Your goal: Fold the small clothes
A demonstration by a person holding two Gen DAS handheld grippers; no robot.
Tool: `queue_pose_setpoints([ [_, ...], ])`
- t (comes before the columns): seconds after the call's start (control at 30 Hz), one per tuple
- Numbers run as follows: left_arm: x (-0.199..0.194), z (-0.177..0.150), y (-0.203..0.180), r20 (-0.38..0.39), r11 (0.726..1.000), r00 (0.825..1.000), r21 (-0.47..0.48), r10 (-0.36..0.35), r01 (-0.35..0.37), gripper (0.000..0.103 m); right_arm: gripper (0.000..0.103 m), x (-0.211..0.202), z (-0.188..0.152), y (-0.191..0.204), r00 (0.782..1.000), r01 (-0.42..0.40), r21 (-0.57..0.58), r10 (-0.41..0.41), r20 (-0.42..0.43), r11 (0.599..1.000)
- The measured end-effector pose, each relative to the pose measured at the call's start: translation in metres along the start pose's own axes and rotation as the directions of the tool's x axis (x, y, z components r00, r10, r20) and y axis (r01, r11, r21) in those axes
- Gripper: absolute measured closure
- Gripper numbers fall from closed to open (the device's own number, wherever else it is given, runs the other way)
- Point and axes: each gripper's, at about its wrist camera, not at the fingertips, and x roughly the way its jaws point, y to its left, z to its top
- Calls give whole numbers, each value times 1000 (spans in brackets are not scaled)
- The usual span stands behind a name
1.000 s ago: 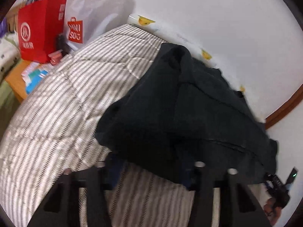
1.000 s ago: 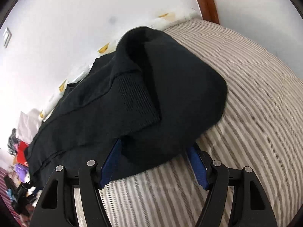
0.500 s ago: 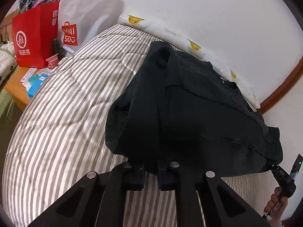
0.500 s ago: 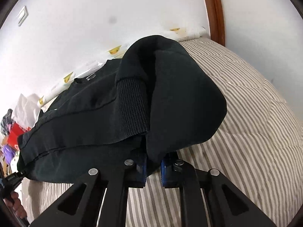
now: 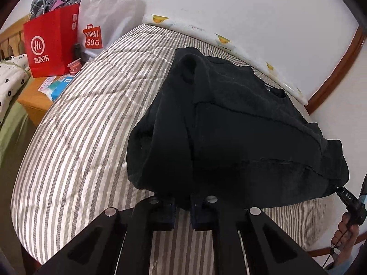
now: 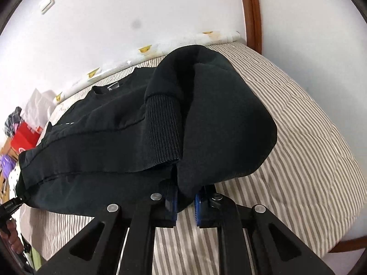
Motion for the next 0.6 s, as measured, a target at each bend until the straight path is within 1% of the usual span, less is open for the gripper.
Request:
queue_pose_setpoints([
  [0.13,-2,-3,0,-6,1000,1000,-2,3,-3,93,90,-2,-5,-1,1000,13,10,-13,-18,1000],
  [0.17,-3,-4,0,-8,1000,1000,3,4,-4,93,85,-3,-6,-1,1000,14,8,-14,-25,1000],
  [0.2,-4,-5,0,-10,1000,1000,4,4,-4,93,85,-3,-5,-2,999,18,3,-18,-29,1000],
  [0.3,-8,-12,3,-21,1000,1000,1,-4,4,92,85,-9,-7,-6,999,27,-15,-27,-22,1000],
  [0.33,-9,-14,3,-22,1000,1000,1,-2,2,90,85,-14,-8,-8,999,35,-20,-35,-17,999],
  [0.4,-13,-19,2,-25,1000,1000,20,9,-8,89,84,-22,-9,-7,999,53,-34,-53,5,998],
  [0.43,-17,-24,-1,-22,999,999,42,26,-25,89,82,-26,-8,-6,998,63,-42,-62,17,997],
  [0.47,-21,-27,-3,-15,998,1000,61,27,-26,89,80,-30,-8,-4,997,74,-52,-72,33,996],
  [0.5,-26,-30,-5,-5,997,1000,74,19,-19,89,76,-34,-7,-2,996,77,-61,-74,45,995],
  [0.57,-34,-34,-8,8,996,1000,88,-5,4,88,76,-40,-7,6,996,67,-93,-61,67,993],
  [0.6,-39,-35,-11,18,994,999,103,-32,30,87,76,-42,-8,10,996,65,-105,-57,73,992],
])
